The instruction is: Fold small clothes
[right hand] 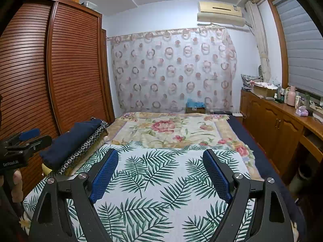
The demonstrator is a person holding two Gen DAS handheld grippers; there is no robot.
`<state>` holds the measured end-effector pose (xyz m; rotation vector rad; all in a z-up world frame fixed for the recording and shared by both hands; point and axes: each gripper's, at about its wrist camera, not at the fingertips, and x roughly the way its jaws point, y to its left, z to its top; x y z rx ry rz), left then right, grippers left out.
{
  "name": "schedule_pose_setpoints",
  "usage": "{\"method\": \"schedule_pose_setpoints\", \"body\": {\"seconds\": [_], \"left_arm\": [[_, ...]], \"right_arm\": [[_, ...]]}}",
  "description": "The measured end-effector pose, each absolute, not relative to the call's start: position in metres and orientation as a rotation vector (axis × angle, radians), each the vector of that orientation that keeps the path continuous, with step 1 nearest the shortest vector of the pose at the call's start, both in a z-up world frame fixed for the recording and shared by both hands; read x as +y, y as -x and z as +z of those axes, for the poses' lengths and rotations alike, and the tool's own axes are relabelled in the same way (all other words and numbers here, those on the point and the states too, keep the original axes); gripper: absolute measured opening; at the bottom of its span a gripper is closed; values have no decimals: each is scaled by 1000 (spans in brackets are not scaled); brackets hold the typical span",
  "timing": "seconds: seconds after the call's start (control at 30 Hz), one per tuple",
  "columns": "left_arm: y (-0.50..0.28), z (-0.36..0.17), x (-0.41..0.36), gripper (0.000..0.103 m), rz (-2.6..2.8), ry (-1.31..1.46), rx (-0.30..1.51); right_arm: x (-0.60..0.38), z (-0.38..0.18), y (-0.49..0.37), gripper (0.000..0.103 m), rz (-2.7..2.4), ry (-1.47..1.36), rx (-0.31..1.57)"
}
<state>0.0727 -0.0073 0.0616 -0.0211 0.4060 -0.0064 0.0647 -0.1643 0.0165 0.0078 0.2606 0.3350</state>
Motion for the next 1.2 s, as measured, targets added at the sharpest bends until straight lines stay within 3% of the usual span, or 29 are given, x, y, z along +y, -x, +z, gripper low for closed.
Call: {"method": "schedule_pose_setpoints", "body": {"seconds": [1.2], "left_arm": [[-71, 60, -1, 94, 3, 23, 403]], "right_arm": [[-192, 17, -69, 87, 353, -3, 273]]}}
